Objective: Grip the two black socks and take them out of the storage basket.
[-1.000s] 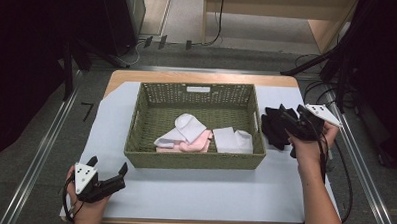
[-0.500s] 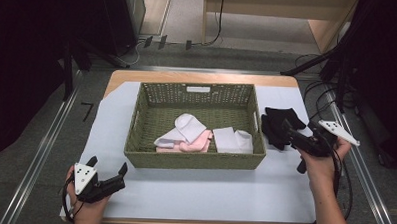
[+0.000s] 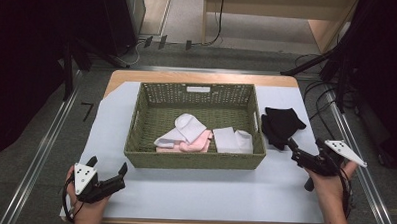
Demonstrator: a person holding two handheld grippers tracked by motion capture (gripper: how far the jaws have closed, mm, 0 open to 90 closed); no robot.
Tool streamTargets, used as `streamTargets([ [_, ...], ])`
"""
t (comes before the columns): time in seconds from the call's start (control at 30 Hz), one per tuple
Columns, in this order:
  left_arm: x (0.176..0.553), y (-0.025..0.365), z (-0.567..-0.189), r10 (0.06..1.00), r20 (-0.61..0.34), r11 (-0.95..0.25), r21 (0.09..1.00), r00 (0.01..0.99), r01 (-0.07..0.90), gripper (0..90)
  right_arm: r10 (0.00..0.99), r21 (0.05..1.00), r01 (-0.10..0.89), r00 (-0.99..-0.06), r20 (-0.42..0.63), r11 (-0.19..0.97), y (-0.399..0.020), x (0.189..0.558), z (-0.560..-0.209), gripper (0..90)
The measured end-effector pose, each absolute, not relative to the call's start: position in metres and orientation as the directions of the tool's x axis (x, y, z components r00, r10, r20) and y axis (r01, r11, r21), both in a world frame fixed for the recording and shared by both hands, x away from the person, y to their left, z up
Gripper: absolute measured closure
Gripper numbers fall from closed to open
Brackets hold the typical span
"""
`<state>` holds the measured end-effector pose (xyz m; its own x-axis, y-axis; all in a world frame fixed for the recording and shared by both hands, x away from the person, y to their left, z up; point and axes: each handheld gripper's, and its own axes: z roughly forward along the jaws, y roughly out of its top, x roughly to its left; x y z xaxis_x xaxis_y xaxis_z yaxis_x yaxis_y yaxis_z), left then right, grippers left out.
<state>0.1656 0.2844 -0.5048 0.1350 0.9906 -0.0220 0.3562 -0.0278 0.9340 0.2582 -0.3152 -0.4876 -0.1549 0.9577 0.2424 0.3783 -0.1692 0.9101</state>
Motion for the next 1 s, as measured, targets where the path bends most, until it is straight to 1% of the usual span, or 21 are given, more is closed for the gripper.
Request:
streamTargets([
  [0.33,0.165,0.284,-0.505,0.991,-0.026,-0.023,0.935,0.132,0.353,0.5,0.971,0.916,0.383,-0.15,0.188,-0.118,-0.329,0.236,-0.502,0.0],
  [0.77,0.165,0.284,-0.505,0.991,-0.023,-0.025,0.936,0.131,0.352,0.5,0.976,0.913,0.378,-0.089,0.199,-0.152,-0.36,0.201,-0.521,0.0],
  [0.9,0.165,0.284,-0.505,0.991,-0.02,-0.028,0.935,0.132,0.354,0.5,0.979,0.918,0.372,-0.09,0.183,-0.137,-0.366,0.19,-0.526,0.0],
  [1.0,0.165,0.284,-0.505,0.991,-0.021,-0.028,0.935,0.132,0.355,0.5,0.978,0.927,0.344,-0.087,0.191,-0.15,-0.367,0.184,-0.526,0.0],
])
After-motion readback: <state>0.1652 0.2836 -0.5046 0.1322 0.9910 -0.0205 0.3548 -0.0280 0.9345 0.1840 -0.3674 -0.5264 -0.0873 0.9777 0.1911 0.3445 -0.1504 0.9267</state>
